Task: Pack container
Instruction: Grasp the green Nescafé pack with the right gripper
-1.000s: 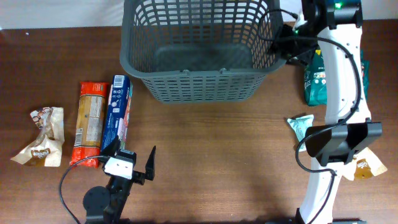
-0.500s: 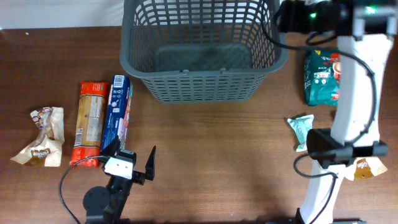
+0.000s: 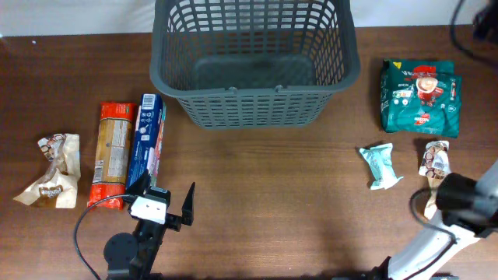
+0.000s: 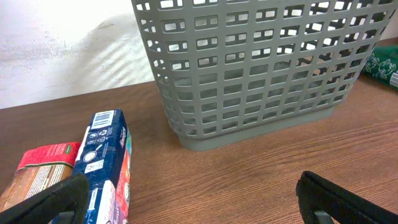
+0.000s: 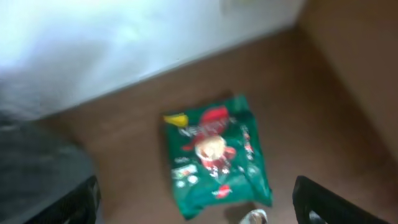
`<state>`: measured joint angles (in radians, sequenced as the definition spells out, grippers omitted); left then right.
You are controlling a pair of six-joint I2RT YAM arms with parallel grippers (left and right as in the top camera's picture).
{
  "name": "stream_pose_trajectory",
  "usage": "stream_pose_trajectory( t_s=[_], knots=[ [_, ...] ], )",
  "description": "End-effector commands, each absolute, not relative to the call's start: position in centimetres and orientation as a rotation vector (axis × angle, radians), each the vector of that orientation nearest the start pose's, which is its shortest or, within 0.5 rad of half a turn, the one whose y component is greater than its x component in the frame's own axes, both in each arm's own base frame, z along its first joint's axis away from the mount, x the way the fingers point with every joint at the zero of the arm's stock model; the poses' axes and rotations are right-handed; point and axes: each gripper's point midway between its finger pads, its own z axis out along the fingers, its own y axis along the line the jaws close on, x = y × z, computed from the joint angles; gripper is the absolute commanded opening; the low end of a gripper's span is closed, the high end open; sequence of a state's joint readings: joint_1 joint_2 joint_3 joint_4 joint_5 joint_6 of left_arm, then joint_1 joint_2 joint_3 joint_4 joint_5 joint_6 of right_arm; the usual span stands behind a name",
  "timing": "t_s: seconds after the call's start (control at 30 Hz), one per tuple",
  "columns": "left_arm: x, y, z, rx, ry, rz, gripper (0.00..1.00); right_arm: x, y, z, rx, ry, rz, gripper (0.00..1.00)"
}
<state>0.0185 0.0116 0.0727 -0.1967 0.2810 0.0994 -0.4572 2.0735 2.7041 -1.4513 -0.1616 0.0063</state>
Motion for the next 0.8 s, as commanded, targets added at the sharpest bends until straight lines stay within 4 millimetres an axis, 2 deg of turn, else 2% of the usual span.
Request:
stream_pose_trajectory(
  t_s=[0.0,0.17,0.33,0.47,0.73,0.77],
  knots=[
    [23.4,-4.6,15.7,0.280,1.680,-0.169,0.99,45.1,-20.0,28.8,0.488,2.474,0.095,0.96],
    [23.4,-4.6,15.7,0.280,1.680,-0.169,0.99,46.2,-21.6,20.1,0.462,2.600,0.107,0.99],
    [23.4,-4.6,15.7,0.280,1.680,-0.169,0.99,46.1,-22.9,13.5,0.470,2.673,0.107,0.99],
    [23.4,-4.6,15.7,0.280,1.680,-0.169,0.99,46.2,-23.2,10.0,0.379,2.721,0.085,0.99],
    [23.4,-4.6,15.7,0.280,1.680,-0.169,0.99,46.6,-23.8,5.6,0.382,2.760,0.104,1.00],
    [23.4,-4.6,15.7,0.280,1.680,-0.169,0.99,46.6,-23.6,4.2,0.388,2.785,0.121,0.99]
  ],
)
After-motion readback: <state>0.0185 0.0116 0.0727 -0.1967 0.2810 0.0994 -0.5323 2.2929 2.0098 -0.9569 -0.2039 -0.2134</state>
